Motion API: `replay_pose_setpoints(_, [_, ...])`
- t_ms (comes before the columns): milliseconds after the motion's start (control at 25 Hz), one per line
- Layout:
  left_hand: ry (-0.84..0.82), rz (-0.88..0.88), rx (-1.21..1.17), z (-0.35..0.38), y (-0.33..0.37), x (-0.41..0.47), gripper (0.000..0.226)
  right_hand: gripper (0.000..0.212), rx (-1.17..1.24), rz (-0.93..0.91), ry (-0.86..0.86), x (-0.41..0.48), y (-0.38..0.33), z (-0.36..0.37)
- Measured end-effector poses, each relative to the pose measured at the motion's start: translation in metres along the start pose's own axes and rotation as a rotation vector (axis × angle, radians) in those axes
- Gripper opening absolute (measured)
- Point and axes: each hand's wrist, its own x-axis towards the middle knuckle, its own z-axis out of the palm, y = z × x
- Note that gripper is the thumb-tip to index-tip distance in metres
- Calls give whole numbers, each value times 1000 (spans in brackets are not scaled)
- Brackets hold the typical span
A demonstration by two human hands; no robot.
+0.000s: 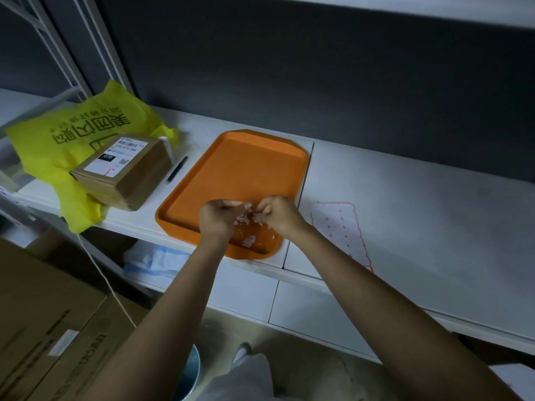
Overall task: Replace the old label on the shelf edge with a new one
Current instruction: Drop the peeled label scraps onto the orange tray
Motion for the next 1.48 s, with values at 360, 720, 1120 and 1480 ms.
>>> replay_pose_setpoints(360, [-59,231,381,19,-5,0,12,12,20,8,70,-20,20,-8])
replay_pose_setpoints(720, [-57,346,464,25,3,-9,5,14,124,5,93,-27,22,-13])
replay_pose_setpoints(1120, [24,275,505,34,5,-29,25,27,203,66,209,-69,58,-18])
replay_pose_setpoints(1480, [68,245,666,41,-10,-30,35,26,23,36,474,-146,112,-29])
